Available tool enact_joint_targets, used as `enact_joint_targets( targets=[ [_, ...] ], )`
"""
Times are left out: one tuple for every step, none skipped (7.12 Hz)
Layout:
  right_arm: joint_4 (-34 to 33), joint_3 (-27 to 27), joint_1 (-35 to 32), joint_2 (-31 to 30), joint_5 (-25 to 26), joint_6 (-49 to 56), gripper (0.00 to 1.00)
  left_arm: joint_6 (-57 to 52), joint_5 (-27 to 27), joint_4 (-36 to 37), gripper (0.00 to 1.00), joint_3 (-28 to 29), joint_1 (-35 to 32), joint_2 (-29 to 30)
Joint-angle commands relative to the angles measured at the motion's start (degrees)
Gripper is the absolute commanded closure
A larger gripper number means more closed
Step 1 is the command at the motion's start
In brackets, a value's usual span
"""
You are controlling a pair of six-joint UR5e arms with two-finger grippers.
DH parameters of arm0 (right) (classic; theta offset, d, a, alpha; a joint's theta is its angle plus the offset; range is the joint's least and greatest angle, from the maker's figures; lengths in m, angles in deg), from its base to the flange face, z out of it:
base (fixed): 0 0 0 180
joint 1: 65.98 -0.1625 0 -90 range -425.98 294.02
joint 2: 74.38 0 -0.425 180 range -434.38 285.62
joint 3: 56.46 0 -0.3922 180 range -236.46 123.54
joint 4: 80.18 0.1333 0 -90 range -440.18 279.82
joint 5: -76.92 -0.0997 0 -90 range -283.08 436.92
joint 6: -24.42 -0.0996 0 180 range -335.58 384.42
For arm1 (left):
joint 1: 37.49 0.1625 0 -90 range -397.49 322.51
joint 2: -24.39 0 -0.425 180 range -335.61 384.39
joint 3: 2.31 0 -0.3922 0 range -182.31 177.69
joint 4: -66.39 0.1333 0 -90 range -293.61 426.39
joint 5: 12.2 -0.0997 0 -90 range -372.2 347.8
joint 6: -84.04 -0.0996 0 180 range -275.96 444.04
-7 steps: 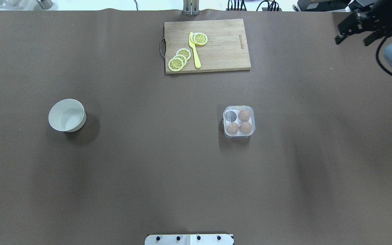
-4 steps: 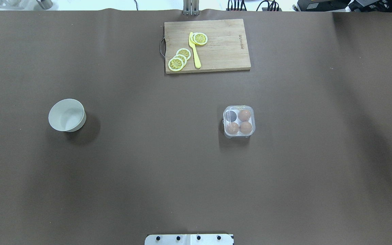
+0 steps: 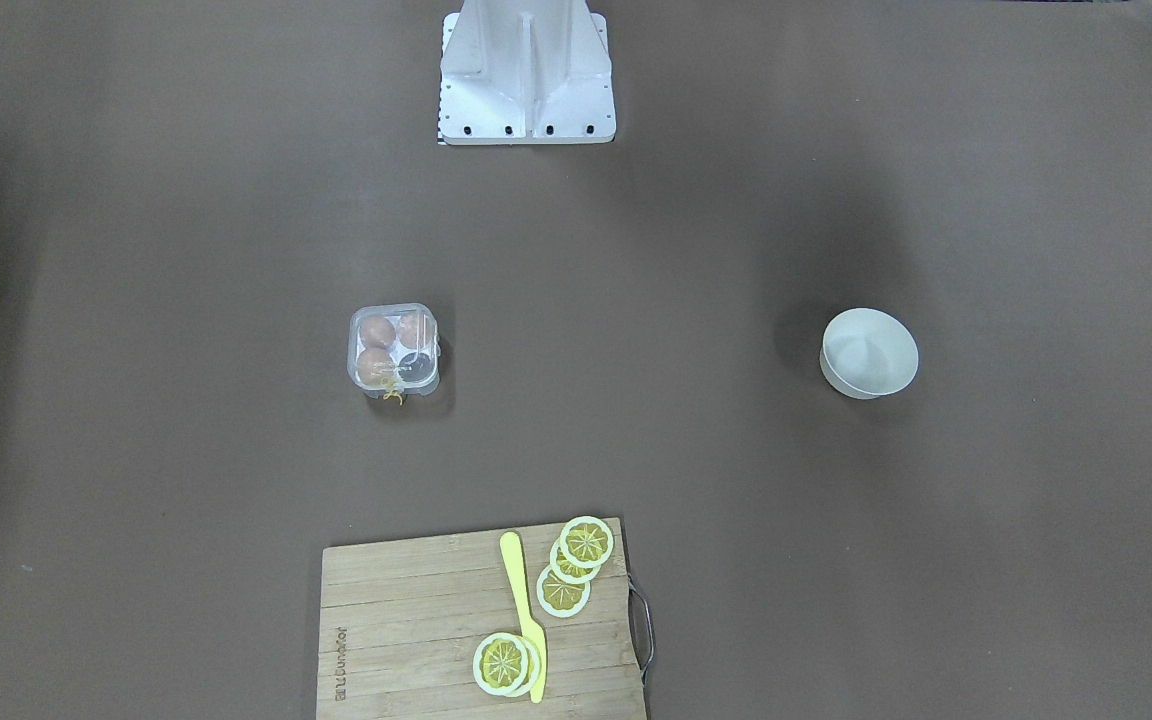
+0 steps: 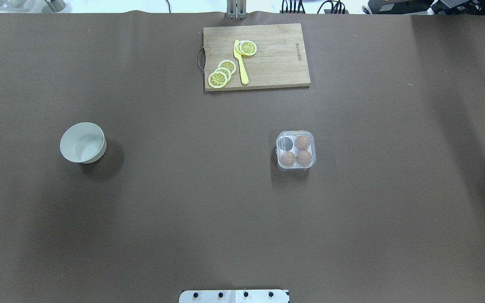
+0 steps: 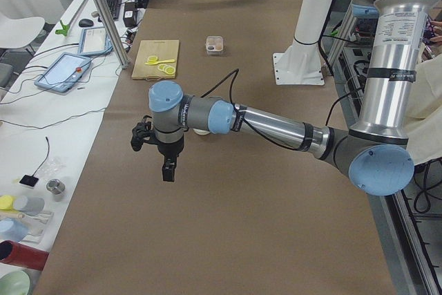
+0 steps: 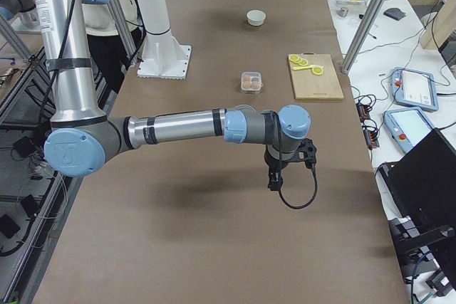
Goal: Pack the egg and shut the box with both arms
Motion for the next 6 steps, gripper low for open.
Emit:
enact_joint_targets(
  targets=[
    [-0.30, 0.11, -1.31, -0.83, -0.27, 1.60, 0.00, -0.35, 0.11, -1.16, 0.02, 3.22, -0.41, -1.26],
    [-0.30, 0.11, -1.31, -0.83, -0.35, 1.60, 0.00, -2.44, 0.19, -2.47, 0.02, 4.02, -1.63, -2.40],
    [-0.12, 0.11, -1.40, -1.09, -0.35, 1.60, 0.00, -4.72, 0.28, -4.05, 0.02, 5.77, -2.60, -2.85],
    [0.14, 0.11, -1.57, -1.18, -0.35, 1.69, 0.00, -5.70, 2.20, -7.11, 0.02, 8.05, -2.87, -3.28],
    [0.14, -0.07, -1.83, -1.09, -0.44, 1.60, 0.00, -5.71, 3.61, -10.02, 0.02, 8.68, -2.96, -3.99],
    [-0.03, 0.02, -1.75, -0.74, -0.44, 1.51, 0.00, -5.71, 3.62, -10.05, 0.02, 8.69, -2.96, -4.08]
  ],
)
